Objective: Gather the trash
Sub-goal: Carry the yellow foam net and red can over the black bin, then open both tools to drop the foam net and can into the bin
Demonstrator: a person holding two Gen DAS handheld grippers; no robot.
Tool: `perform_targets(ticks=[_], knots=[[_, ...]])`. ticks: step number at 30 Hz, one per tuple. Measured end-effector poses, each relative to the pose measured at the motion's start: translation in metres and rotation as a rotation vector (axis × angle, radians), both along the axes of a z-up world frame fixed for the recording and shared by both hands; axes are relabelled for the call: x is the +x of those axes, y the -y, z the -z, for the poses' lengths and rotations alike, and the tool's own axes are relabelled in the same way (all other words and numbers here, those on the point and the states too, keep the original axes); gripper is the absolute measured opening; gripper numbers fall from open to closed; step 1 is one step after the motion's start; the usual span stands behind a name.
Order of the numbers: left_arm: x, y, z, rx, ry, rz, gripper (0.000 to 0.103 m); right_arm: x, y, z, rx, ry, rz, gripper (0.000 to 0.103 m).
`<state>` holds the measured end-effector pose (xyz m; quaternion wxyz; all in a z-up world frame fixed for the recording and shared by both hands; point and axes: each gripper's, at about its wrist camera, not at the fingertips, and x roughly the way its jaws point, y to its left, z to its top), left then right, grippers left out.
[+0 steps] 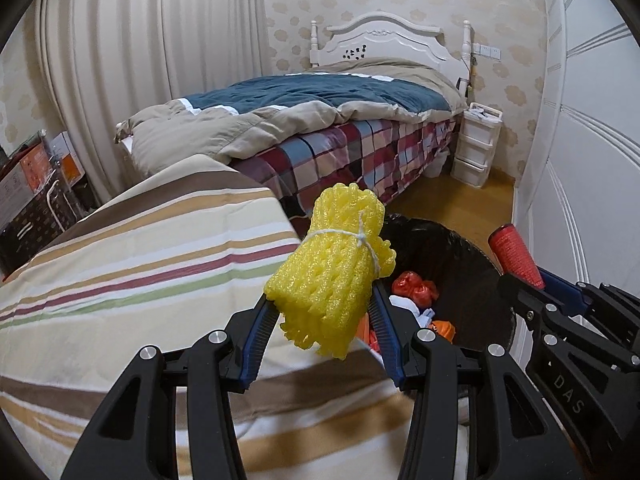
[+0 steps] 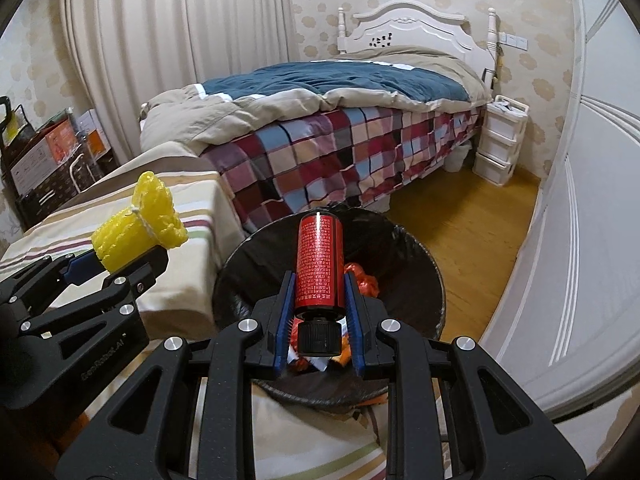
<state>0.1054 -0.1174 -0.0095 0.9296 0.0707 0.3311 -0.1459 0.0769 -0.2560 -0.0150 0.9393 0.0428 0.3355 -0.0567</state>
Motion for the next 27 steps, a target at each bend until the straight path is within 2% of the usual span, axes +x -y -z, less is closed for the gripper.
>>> perform_targets(ticks=[14, 27], knots=[[0.029, 0.021, 0.013, 0.015, -0.039, 0.0, 0.048, 0.027, 0.022, 0.01, 0.02, -0.017, 0.049, 0.023], [0.039, 0.033, 0.017, 0.034, -0.056, 0.009, 0.05, 0.041, 0.029, 0.019, 0.029, -0.042, 0.062, 0.023]])
